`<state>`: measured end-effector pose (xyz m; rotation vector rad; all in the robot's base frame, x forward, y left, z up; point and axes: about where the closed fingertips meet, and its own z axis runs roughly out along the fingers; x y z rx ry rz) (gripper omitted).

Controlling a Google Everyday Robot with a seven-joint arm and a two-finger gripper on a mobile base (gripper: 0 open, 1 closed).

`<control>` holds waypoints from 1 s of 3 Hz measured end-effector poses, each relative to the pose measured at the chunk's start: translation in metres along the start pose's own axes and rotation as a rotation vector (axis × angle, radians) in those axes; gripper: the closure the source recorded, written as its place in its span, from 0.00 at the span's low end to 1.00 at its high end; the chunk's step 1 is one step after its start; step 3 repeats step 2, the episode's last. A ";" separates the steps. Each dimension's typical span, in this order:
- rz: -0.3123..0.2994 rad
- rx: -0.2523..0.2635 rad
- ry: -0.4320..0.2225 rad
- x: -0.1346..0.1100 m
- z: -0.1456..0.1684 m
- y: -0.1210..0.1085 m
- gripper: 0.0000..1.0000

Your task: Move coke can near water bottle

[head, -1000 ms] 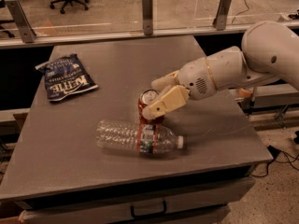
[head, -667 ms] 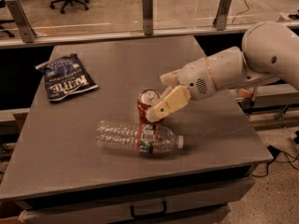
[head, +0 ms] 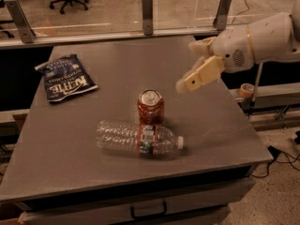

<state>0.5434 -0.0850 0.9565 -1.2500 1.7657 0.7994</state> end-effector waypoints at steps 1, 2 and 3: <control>-0.190 0.109 0.009 -0.059 -0.056 -0.015 0.00; -0.256 0.175 -0.032 -0.095 -0.088 -0.021 0.00; -0.256 0.175 -0.032 -0.095 -0.088 -0.021 0.00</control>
Offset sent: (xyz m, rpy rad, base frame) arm 0.0098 -0.0247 0.0714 -0.0711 -0.1901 -0.0059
